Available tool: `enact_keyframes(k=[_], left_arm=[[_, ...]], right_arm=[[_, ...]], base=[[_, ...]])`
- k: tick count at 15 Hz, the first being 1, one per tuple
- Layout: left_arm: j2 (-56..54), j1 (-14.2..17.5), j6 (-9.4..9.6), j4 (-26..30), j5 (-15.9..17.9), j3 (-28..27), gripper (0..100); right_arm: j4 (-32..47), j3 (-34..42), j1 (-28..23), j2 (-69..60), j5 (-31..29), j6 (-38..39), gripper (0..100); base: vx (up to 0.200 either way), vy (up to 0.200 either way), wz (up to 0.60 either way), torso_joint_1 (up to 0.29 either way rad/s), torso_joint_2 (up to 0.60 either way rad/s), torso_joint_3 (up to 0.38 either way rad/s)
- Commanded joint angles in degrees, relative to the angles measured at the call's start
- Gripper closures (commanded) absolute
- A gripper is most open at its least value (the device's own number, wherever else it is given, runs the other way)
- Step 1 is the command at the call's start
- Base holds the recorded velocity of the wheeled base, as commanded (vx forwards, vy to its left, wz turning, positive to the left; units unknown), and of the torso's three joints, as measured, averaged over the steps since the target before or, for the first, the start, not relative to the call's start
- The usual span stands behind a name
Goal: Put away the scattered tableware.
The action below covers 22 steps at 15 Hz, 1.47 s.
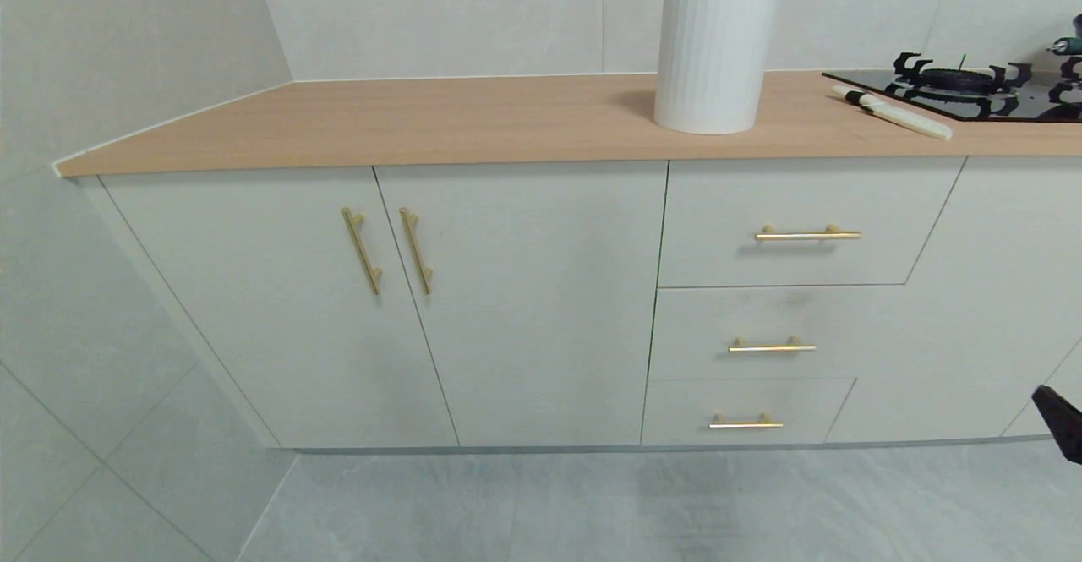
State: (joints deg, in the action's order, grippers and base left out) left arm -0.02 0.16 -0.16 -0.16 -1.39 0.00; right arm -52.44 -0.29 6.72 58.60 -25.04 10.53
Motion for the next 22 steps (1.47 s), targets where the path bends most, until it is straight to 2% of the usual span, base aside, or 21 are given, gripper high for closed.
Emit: enact_keyframes(k=[1,3,5,6,8,9,10,12,13,14,15,18,19,22], left_arm=[[0.0,0.0,-0.02,0.0,0.0,0.0,0],[0.0,0.0,-0.02,0.0,0.0,0.0,0],[0.0,0.0,-0.02,0.0,0.0,0.0,0],[0.0,0.0,-0.02,0.0,0.0,0.0,0],[0.0,0.0,-0.02,0.0,0.0,0.0,0],[0.0,0.0,-0.02,0.0,0.0,0.0,0],[0.0,0.0,-0.02,0.0,0.0,0.0,0],[0.0,0.0,-0.02,0.0,0.0,0.0,0],[0.0,0.0,-0.02,0.0,0.0,0.0,0],[0.0,0.0,-0.02,0.0,0.0,0.0,0],[0.0,0.0,-0.02,0.0,0.0,0.0,0],[0.0,0.0,-0.02,0.1,0.0,0.0,0],[0.0,0.0,-0.11,0.0,0.0,0.0,0],[0.0,0.0,-0.02,0.0,0.0,0.0,0]], right_arm=[[23.1,0.0,-0.5,-32.6,0.1,-6.6,0],[33.4,-0.7,-0.3,-46.1,0.7,-14.0,0],[38.7,-0.6,-0.7,-52.9,0.4,-15.4,0],[38.8,0.0,-0.8,-52.9,-0.2,-15.3,0],[39.1,0.2,-0.9,-52.9,-5.6,-15.8,0],[40.0,0.2,-2.8,-53.3,-7.7,-16.5,0],[42.2,0.2,-6.1,-55.5,-7.6,-16.7,0],[46.9,0.2,-7.1,-58.4,-7.0,-17.2,0],[47.8,0.2,-7.0,-58.6,-5.6,-16.9,0],[49.4,0.2,-7.0,-58.6,-0.2,-15.4,0],[49.5,0.3,-7.0,-58.6,11.1,-9.9,0],[51.6,0.3,-7.0,-58.5,22.5,-8.3,0],[53.5,0.0,-7.0,-58.5,23.9,-8.7,0],[52.7,0.2,-7.0,-58.5,25.0,-10.0,0]], base=[[0.0,0.0,0.0,0.0,0.0,0.0],[0.0,0.0,0.0,0.0,0.0,0.0],[0.0,0.0,0.0,0.0,0.0,0.0],[0.0,0.0,0.0,0.0,0.0,0.0],[0.0,0.0,0.0,0.0,0.0,0.0],[0.0,0.0,0.0,0.0,0.0,0.0],[0.0,0.0,0.0,0.0,0.0,0.0],[0.0,0.0,0.0,0.0,0.0,0.0],[0.0,0.0,0.0,0.0,0.0,0.0],[0.0,0.0,0.0,0.0,0.0,0.0],[0.0,0.0,0.0,0.0,0.0,0.0],[0.0,0.0,0.0,0.0,0.0,0.0],[0.0,0.0,0.0,0.0,0.0,0.0],[0.0,0.0,0.0,0.0,0.0,0.0]])
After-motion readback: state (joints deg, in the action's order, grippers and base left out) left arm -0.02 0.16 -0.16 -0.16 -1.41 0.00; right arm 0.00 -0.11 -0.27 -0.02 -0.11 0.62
